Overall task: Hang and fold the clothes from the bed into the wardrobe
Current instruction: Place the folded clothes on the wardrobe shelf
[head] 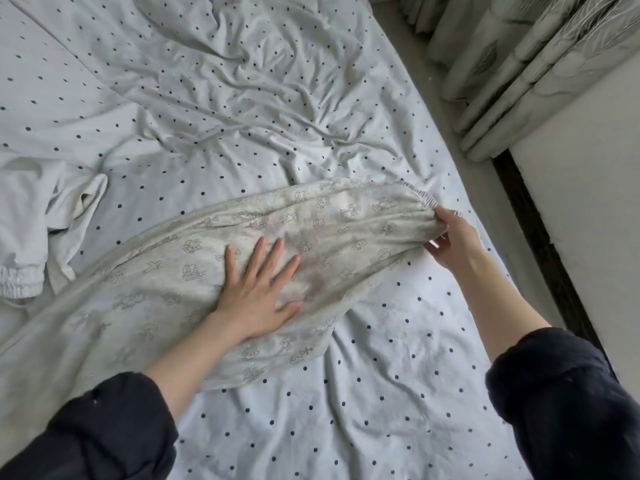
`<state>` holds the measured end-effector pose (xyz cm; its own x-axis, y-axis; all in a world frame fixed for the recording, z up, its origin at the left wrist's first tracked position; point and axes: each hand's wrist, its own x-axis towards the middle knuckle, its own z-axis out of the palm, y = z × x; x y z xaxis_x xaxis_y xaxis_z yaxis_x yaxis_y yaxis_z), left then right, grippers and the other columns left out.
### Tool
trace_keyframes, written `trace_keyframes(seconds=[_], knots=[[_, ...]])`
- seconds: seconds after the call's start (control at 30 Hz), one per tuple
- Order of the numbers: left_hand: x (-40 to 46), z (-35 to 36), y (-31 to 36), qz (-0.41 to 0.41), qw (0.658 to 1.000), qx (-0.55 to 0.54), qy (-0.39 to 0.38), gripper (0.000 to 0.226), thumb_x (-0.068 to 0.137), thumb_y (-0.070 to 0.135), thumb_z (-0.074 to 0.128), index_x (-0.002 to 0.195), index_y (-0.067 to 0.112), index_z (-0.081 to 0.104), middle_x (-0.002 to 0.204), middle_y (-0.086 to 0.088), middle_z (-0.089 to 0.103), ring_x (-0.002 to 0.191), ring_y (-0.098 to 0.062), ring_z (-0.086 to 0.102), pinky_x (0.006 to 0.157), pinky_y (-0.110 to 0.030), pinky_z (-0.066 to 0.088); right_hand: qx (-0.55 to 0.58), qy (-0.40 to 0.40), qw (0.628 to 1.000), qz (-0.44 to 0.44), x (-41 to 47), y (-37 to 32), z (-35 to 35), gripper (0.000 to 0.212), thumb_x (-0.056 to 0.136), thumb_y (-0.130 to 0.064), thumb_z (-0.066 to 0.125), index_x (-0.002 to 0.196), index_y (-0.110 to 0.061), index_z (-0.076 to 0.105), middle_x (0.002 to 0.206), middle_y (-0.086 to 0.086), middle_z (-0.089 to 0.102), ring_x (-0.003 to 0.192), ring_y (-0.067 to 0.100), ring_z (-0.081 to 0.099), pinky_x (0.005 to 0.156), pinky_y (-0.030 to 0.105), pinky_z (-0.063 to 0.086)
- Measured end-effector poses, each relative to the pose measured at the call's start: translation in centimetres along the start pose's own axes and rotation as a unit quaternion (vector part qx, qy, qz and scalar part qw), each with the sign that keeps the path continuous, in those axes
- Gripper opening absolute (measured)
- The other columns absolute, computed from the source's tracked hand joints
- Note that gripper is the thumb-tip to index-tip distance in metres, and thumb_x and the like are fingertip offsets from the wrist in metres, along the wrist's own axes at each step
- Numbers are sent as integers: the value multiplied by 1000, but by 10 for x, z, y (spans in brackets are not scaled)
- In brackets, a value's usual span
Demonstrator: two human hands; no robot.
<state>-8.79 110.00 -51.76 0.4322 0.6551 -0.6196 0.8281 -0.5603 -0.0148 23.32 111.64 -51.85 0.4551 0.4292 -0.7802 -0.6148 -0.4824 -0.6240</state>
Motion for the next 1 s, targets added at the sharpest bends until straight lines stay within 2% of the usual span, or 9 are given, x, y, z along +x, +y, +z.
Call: trace_keyframes(seconds=[0.17,0.27,0.33,0.47,0.53,0.63,0.73,0.9,1.0], knots=[[-11,15,2,18,997,-65,27,82,59,69,-39,136,40,-34,139,5,-49,126,-18,-48,95,-56,-34,-22,-10,981,-193,-52,-8,35,12,90,-16,60,78,-19,61,80,-2,64,83,13,62,72,29,51],[-19,11,-3,10,950,-291,115,81,81,69,-6,150,30,10,158,3,-9,143,-15,-18,115,-47,-13,-162,-61,916,-363,-102,2,64,23,90,-14,58,68,-22,57,64,-17,57,62,-7,49,62,16,42],[-35,0,-13,-45,806,-554,201,59,96,54,26,142,19,38,153,-4,28,143,-16,20,118,-38,15,-249,-144,850,-440,-135,25,82,6,89,-22,58,89,-20,64,90,-11,64,79,-9,55,73,11,42],[-67,-12,-50,-203,421,-858,213,47,101,44,21,136,19,38,125,-12,56,97,-23,59,80,-38,50,-390,-277,675,-561,-172,100,109,32,85,-17,61,117,-10,66,131,8,58,104,16,61,91,21,47],[-81,-5,-65,-228,317,-905,166,51,99,50,23,136,19,38,114,-10,59,87,-25,59,68,-43,52,-468,-322,587,-577,-178,145,114,34,80,-17,58,113,-13,67,129,10,59,106,24,62,89,35,51],[-91,8,-69,-235,378,-887,125,48,99,43,34,138,15,39,127,-6,52,88,-16,58,70,-35,48,-575,-355,485,-555,-167,189,104,41,77,-30,52,111,-15,68,132,14,56,114,29,60,94,47,49],[-89,12,-64,-240,477,-826,182,39,97,19,49,135,16,40,126,-10,54,92,-18,59,79,-34,50,-580,-367,466,-557,-162,192,89,40,85,-43,52,110,-16,68,138,12,52,124,26,53,106,49,38],[-80,28,-31,-133,795,-460,373,59,87,5,59,141,5,34,140,-19,37,128,-32,40,109,-24,31,-513,-167,589,-602,-148,147,83,30,92,-27,47,102,-9,68,120,10,64,112,29,59,96,44,45],[-73,26,-12,-106,900,-249,341,67,90,28,51,148,15,22,156,-20,11,143,-37,12,113,-49,16,-533,-66,731,-421,-128,111,89,36,94,-27,50,122,-6,56,124,13,58,114,33,55,91,42,45]])
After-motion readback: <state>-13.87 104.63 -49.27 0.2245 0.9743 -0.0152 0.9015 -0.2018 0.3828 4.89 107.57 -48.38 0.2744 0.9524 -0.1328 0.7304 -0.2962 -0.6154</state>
